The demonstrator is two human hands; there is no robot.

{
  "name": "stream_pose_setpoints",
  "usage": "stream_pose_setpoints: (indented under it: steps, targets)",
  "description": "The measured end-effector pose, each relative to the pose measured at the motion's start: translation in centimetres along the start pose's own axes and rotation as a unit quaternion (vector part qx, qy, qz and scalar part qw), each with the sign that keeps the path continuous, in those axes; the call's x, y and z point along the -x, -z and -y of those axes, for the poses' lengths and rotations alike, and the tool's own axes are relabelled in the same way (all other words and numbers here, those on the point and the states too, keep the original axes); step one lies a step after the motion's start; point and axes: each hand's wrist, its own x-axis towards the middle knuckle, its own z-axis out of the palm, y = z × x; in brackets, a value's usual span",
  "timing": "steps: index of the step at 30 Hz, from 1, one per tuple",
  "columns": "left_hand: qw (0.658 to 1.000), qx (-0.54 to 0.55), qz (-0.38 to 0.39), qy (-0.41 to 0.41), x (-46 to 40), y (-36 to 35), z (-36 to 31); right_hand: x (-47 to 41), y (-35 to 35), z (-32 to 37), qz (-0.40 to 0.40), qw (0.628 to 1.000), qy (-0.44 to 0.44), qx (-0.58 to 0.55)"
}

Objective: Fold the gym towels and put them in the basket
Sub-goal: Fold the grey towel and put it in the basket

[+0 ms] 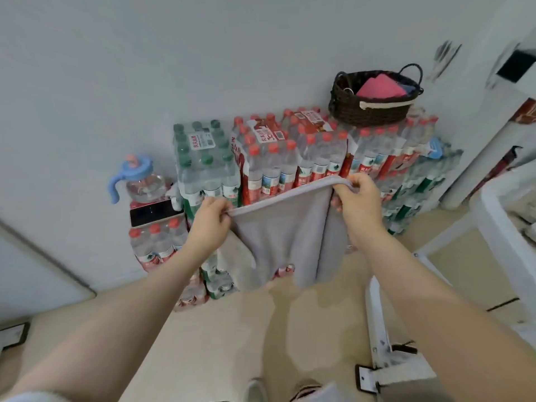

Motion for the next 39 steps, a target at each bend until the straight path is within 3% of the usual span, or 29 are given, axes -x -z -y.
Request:
stream_pose_setpoints:
  steps: [7,13,19,21,24,27,29,31,33,35,39]
  targets:
    - [0.986,0.109,-0.109,0.06,-12.5,1.5,-2.2,-14.1,-4.9,0.5,-0.029,0.999,0.026,-0.009]
    - [0.969,0.1,-0.227,0.006,-24.0,3.0,-4.1,-27.7,-8.9,2.4,-0.037,0.995,0.088,0.005]
    - [0.967,0.002,-0.253,0.009,-35.8,3.1,-3.5,-39.6,-13.1,3.5,0.023,0.982,0.144,0.117]
    - [0.962,-0.118,-0.246,0.028,-38.8,1.9,-1.1,-42.4,-14.8,2.9,0.069,0.968,0.161,0.18]
    - [0.924,-0.295,-0.241,0.028,-41.0,-1.0,2.1,-44.9,-17.3,1.1,0.166,0.937,0.149,0.269]
    - [0.932,-0.304,-0.175,-0.091,-42.0,-4.4,0.9,-46.2,-18.8,-1.1,0.187,0.911,0.162,0.33]
    - [0.943,-0.258,-0.062,-0.199,-43.0,-6.7,-0.8,-47.0,-19.3,-2.0,0.178,0.9,0.183,0.355]
    - [0.938,-0.238,0.068,-0.244,-43.8,-8.6,-1.9,-47.9,-19.0,-2.4,0.207,0.901,0.156,0.349]
    - [0.924,-0.263,0.199,-0.195,-44.4,-10.1,-1.6,-48.6,-18.3,-2.9,0.253,0.907,0.089,0.325]
    - [0.908,-0.289,0.274,-0.13,-44.7,-10.9,-0.9,-49.2,-17.0,-3.4,0.266,0.914,0.042,0.304]
    - [0.91,-0.305,0.251,-0.125,-44.9,-11.6,-0.1,-50.4,-13.3,-2.5,0.295,0.938,-0.101,0.153]
